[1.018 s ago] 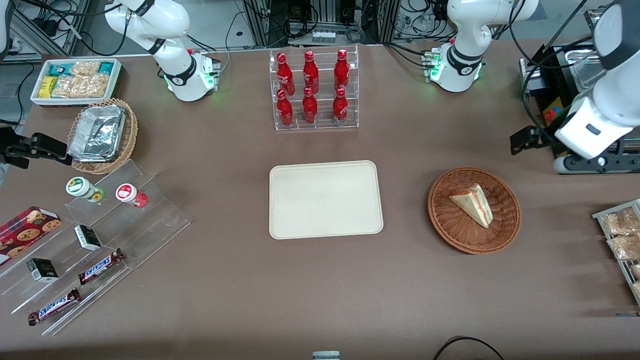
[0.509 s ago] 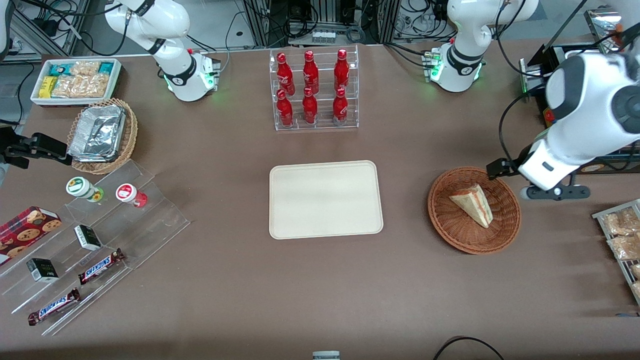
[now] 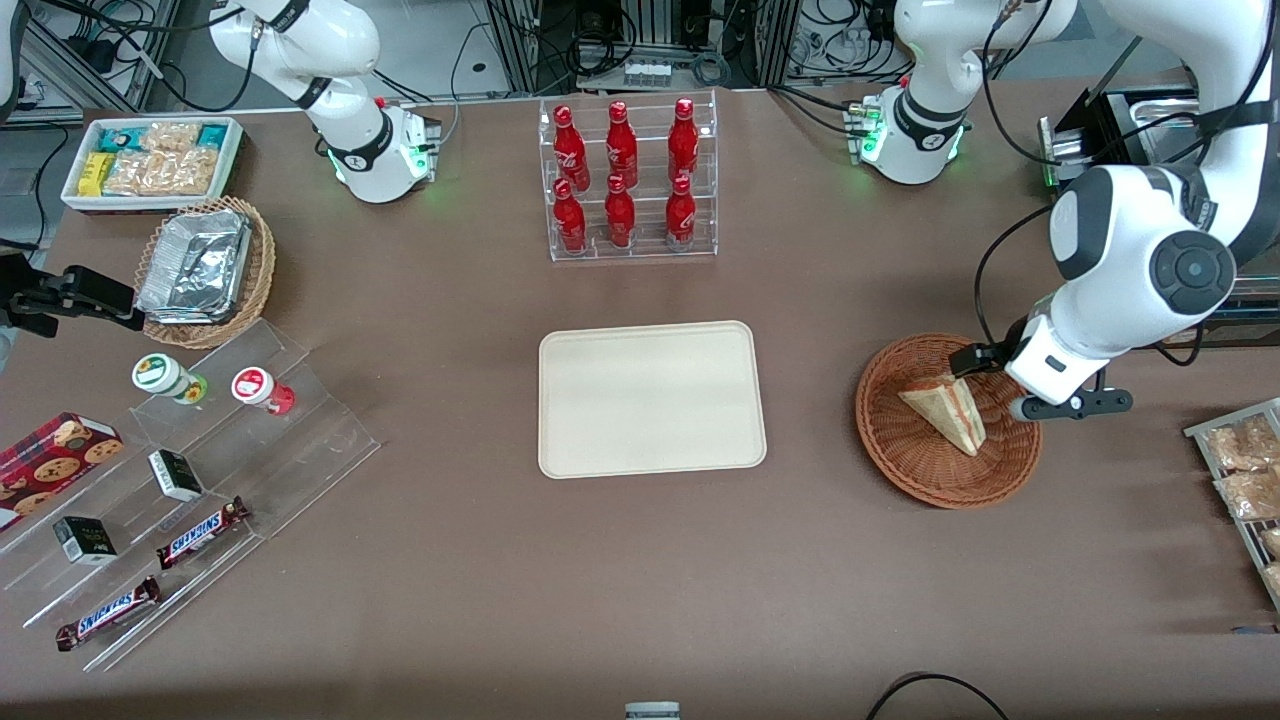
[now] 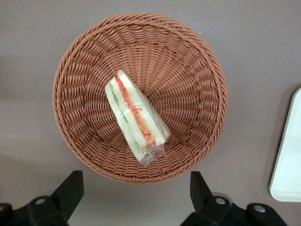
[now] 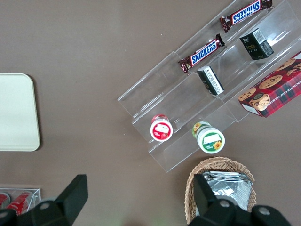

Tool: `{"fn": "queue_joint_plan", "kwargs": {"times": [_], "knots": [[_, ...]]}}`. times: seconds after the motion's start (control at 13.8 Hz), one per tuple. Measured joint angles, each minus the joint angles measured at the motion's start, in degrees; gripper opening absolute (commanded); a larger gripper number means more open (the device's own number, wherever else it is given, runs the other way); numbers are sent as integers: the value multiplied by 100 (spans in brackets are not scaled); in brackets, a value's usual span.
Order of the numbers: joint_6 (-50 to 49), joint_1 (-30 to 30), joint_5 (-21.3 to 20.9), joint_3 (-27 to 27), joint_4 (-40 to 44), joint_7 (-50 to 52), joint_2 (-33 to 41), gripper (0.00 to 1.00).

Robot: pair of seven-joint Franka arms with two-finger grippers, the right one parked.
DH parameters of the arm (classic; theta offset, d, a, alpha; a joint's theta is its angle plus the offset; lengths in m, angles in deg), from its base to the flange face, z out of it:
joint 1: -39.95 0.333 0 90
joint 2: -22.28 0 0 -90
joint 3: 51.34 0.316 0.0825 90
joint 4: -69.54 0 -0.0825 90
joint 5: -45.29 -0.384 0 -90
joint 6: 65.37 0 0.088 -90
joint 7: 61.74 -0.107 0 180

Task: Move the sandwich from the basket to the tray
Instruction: 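Lower the open left gripper around the sandwich's wrapped edge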

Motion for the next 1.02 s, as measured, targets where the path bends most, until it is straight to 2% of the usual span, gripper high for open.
{"fn": "queue_joint_plan", "kwargs": {"times": [0.44,0.73,1.02], "knots": [[158,-1,0,-1,-16,2070,-171,100],[798,-2,0,-1,-348,2766,-195,100],[1561,-2,0,-1,-874,2935,-190,100]]}}
